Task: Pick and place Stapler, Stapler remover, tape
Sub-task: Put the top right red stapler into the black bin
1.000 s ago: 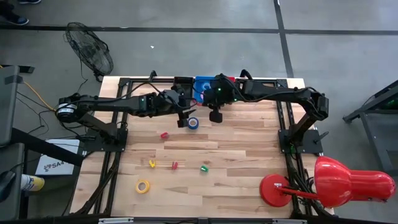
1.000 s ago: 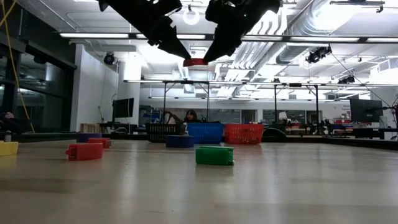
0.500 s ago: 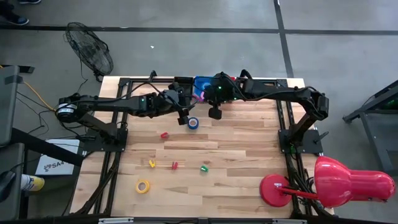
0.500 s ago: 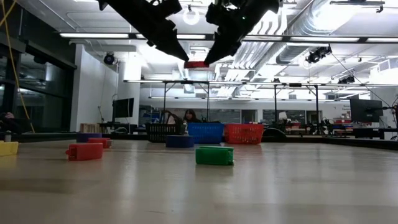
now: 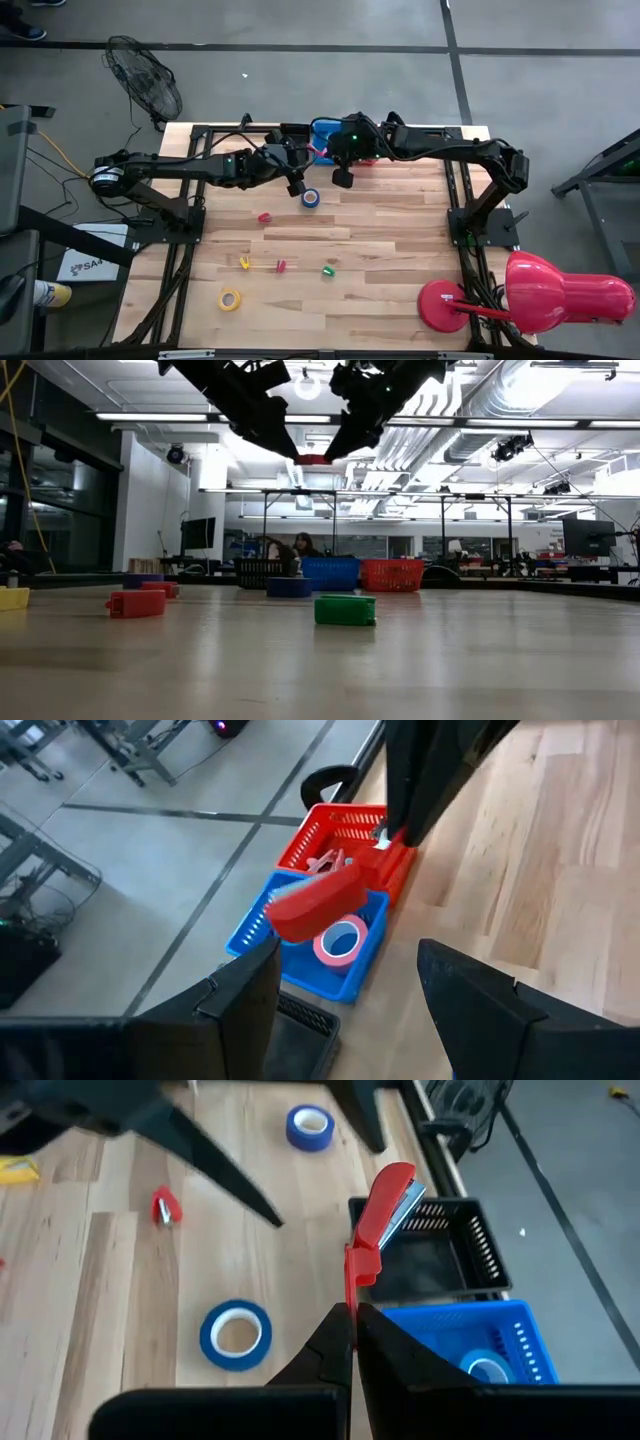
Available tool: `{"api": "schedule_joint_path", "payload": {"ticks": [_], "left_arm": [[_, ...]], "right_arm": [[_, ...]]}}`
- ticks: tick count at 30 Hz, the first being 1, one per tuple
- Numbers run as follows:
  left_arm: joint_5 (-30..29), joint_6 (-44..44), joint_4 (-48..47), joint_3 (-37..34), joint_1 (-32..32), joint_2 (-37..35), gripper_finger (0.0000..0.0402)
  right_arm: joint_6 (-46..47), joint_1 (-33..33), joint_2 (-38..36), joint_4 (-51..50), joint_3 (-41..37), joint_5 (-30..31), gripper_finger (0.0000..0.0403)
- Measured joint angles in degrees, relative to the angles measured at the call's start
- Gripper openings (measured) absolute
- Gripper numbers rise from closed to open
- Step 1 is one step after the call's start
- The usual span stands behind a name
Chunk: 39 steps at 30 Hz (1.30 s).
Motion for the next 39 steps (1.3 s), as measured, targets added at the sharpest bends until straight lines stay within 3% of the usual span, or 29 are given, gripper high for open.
{"api": "schedule_joint_path", "payload": {"ticks": [16,23,39], "left_arm": [[-0.21,-1.33,1.88,0.00,0.04,0.00,0.0232],[-0.15,-1.35,2.10,0.00,0.00,0.00,0.0232],[0.03,-1.09,4.46,0.00,0.02,0.00,0.0232]], "right_arm": [[-0.37,0.26,-1.01,3.28,0.02,-1.41,0.0000],[0.55,0.07,-1.03,3.05,0.02,5.40,0.0000],[0.20,-0.04,-1.03,3.39,0.02,-0.50,0.0000]]}}
